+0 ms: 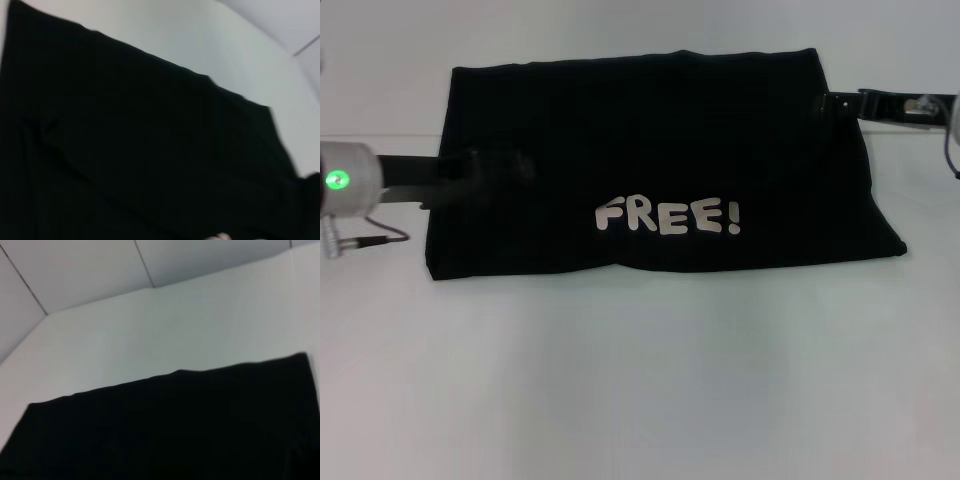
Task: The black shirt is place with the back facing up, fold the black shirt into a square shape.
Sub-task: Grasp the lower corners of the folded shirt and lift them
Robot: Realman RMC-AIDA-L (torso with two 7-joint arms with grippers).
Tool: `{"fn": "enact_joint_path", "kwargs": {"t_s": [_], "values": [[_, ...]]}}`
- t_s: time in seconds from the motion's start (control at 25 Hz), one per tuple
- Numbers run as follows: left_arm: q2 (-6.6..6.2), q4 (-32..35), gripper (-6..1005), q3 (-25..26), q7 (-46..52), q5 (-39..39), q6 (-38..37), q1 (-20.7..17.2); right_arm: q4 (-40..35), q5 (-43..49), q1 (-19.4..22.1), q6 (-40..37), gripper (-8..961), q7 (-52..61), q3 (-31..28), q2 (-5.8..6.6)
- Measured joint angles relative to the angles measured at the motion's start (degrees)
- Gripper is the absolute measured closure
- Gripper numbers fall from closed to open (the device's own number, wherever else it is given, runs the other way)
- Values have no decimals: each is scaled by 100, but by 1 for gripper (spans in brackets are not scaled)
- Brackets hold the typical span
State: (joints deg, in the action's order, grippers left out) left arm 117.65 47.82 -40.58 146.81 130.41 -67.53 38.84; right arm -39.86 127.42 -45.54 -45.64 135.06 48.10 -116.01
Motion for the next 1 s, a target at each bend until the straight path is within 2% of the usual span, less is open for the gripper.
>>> {"fn": "enact_joint_path", "kwargs": {"t_s": [0.12,0.16,0.2,0.28,0.4,0.44,0.48,0.68,0.8,1.0], "values": [[-218,-263,183,375,-516,-447,-429,-136,-7,26,17,-480,193,296,-156,152],[-323,-395,138,460,-639,-510,-491,-156,29,44,-15,-699,149,478,-152,274],[-451,-572,130,488,-748,-525,-496,-164,52,48,-40,-822,104,576,-137,351],[-663,-874,113,499,-832,-532,-468,-162,192,50,-148,-1146,15,795,-100,590],[-888,-1174,88,501,-857,-539,-558,-139,492,52,-340,-1496,6,1016,-101,920],[-898,-1167,80,501,-846,-527,-595,-136,663,52,-456,-1654,6,1083,-122,1090],[-898,-1167,71,501,-846,-527,-595,-136,663,52,-456,-1654,6,1083,-122,1090],[-979,-1213,64,440,-808,-419,-650,-127,933,56,-723,-2087,6,1223,-136,1437],[-985,-1268,64,431,-808,-317,-591,-126,875,56,-786,-2277,6,1334,-144,1513],[-991,-1656,82,434,-821,-246,-243,-86,800,51,-807,-2337,7,1416,-200,1525]]}}
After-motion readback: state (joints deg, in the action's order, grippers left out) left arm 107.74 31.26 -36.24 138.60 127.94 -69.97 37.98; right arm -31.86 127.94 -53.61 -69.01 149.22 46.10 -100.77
